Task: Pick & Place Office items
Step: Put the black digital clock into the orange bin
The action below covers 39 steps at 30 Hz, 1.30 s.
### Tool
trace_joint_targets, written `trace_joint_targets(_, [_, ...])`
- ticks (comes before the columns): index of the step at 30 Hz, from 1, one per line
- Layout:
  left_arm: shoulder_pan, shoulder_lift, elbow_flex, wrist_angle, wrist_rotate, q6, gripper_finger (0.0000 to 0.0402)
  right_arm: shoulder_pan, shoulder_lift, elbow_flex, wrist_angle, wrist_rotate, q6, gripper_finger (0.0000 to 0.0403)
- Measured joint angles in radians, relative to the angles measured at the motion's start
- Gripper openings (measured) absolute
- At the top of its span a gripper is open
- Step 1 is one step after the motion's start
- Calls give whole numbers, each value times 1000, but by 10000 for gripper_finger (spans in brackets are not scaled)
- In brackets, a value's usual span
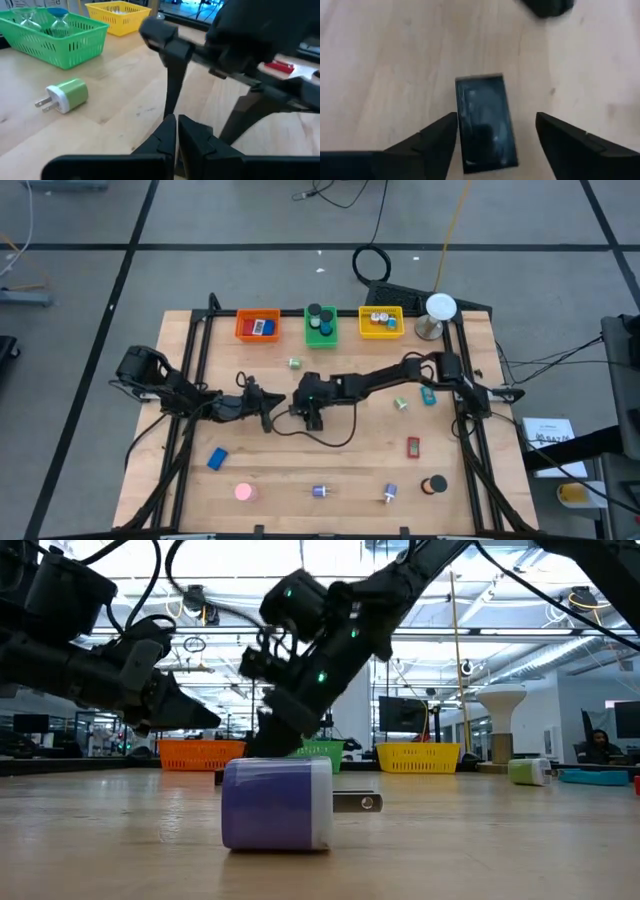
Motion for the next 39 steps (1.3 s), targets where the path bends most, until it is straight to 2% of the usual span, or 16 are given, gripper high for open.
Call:
trace_joint_targets(3, [6, 0, 3, 4, 2, -26, 19, 0, -60, -3, -82, 2, -60, 276])
trace_joint_targets(6, [21, 0, 14, 7, 3, -69, 19, -4, -145, -38, -114, 2, -89, 254])
trace_joint_targets(9, [42, 0, 34, 6, 22, -104, 19, -22, -272, -163, -89, 2, -101, 203])
trace_joint_targets(14, [79, 0, 85, -26, 144, -100, 19, -57, -450, -456, 180, 1, -84, 94])
trace_joint_targets(18, [108, 0, 162, -168, 219, -128, 19, -82, -571, -661, 428, 0, -41, 14])
trace_joint_targets(20, [114, 0, 211, -280, 233, -139, 20, -92, -618, -744, 547, 4, -17, 10])
trace_joint_targets(24, [113, 0, 340, -546, 241, -145, 20, -102, -699, -888, 685, 1, 2, 17])
trace_joint_targets(27, [113, 0, 442, -766, 245, -163, 35, -107, -745, -969, 766, 0, -21, 7])
trace_joint_targets(32, [119, 0, 601, -1163, 283, -228, 98, -114, -824, -1030, 814, 1, -34, 4])
trace_joint_targets(34, [119, 2, 648, -1274, 301, -235, 130, -115, -842, -1040, 810, 0, -40, 3])
trace_joint_targets(39, [116, 2, 721, -1414, 338, -219, 207, -115, -861, -1049, 812, 0, -54, 2])
